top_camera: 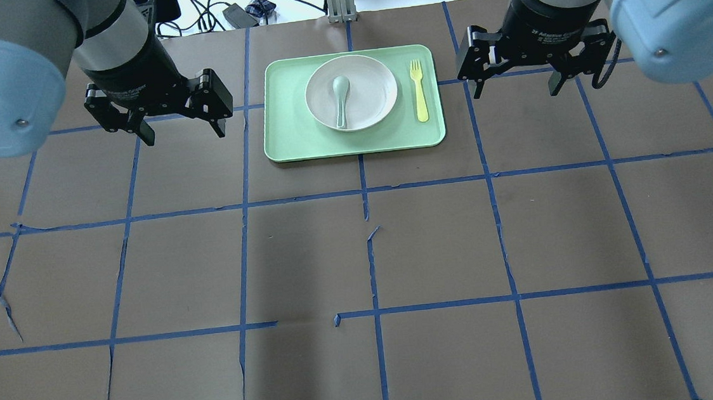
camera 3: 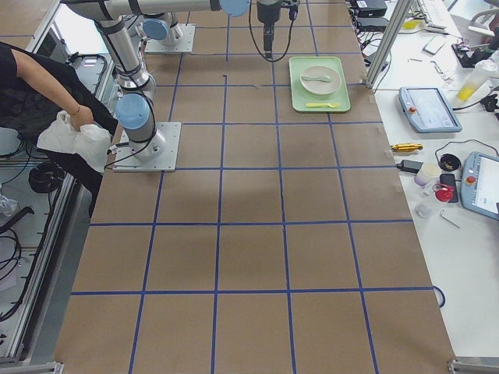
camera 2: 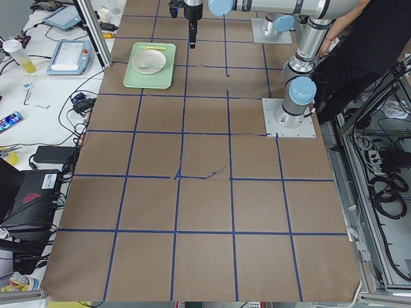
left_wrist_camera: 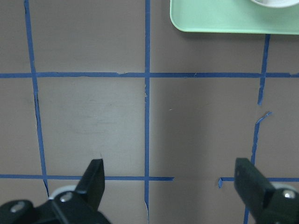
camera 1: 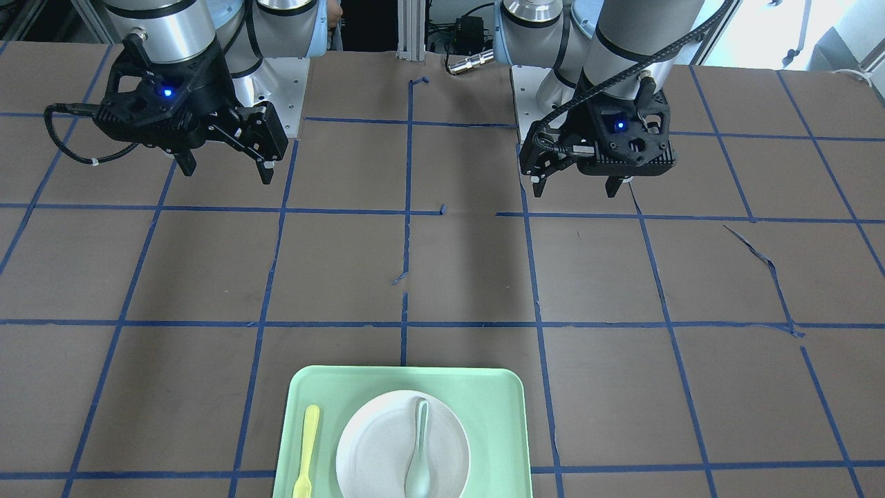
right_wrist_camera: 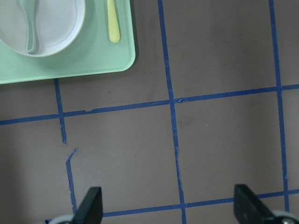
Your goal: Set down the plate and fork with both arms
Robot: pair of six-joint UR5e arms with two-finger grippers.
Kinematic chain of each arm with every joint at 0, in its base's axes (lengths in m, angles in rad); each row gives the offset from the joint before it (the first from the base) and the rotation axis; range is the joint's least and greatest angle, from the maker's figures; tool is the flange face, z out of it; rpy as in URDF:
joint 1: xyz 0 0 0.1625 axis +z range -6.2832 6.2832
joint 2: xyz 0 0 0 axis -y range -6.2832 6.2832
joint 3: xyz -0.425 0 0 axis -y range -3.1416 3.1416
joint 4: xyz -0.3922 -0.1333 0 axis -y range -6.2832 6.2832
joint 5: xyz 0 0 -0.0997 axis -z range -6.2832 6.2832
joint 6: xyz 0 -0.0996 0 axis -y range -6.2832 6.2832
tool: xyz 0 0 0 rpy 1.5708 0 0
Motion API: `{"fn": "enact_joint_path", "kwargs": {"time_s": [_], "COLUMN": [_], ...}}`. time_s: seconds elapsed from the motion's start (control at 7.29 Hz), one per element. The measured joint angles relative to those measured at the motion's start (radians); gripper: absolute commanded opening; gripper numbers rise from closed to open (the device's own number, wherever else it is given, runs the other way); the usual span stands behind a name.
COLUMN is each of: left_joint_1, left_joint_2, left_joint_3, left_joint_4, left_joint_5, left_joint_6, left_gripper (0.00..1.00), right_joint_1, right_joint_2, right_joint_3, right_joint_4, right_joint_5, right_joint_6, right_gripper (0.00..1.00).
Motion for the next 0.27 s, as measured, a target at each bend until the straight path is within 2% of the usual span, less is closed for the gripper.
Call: {"fn": "enact_joint_path", "kwargs": {"time_s": [0.27], "left_joint_1": [-0.001], "left_joint_2": [-0.002], "left_joint_3": [0.000], "left_joint_4": [0.025], "left_joint_5": [0.001], "left_joint_6": [0.000], "left_gripper": [1.00], "right_joint_1": [0.001], "right_joint_2": [0.000], "right_joint_3": [0.001], "right_joint_4": [0.000], "right_joint_5": [0.000], "right_joint_6": [-0.001], "right_gripper": [1.00]}}
